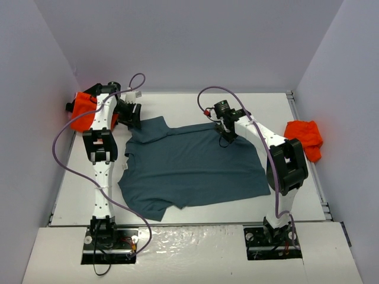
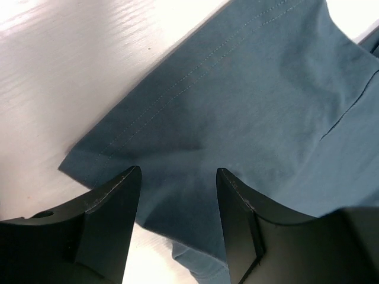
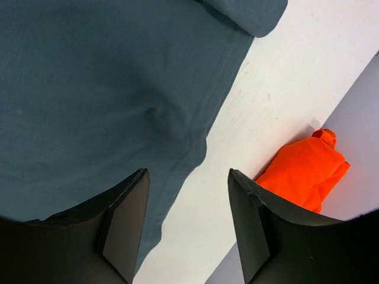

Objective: Fold and stack the t-shirts
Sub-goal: Flatten out the tshirt

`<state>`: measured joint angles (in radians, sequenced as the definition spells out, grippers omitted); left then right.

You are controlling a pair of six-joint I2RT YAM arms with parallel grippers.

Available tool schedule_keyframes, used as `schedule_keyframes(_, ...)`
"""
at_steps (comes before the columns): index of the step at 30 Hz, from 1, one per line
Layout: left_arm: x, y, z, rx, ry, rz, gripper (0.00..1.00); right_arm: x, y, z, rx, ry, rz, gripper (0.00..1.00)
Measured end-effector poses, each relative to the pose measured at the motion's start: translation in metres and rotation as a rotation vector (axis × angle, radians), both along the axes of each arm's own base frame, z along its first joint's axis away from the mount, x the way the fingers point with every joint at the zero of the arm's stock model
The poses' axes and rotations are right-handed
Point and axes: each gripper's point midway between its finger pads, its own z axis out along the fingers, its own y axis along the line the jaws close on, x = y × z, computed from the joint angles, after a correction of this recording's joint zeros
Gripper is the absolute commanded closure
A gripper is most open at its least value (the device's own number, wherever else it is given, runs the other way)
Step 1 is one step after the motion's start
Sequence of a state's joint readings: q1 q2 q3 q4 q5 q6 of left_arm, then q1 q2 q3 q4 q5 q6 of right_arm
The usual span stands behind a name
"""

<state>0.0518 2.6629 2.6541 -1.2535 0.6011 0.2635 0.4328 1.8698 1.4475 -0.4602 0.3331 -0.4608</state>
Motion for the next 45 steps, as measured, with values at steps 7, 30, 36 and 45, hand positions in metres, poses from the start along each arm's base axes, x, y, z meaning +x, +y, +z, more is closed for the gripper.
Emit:
schedule_keyframes(7,0.003,0.021,0.003,-0.033,0.007,0.072,0.53,0.0,0.001,0.0,0.011,-0.003,-0.013,0.47)
schedule_keyframes(30,0.01,0.041,0.013,0.023,-0.016,0.153,0.5,-0.002,0.007,-0.002,0.033,-0.003,-0.019,0.47)
schedule_keyframes(36,0.014,0.049,0.015,0.057,-0.035,0.166,0.5,-0.003,0.01,-0.003,0.036,0.002,-0.011,0.47)
schedule_keyframes(45,0.021,0.055,-0.006,0.089,-0.025,0.175,0.49,-0.004,0.013,-0.006,0.036,0.008,-0.005,0.47)
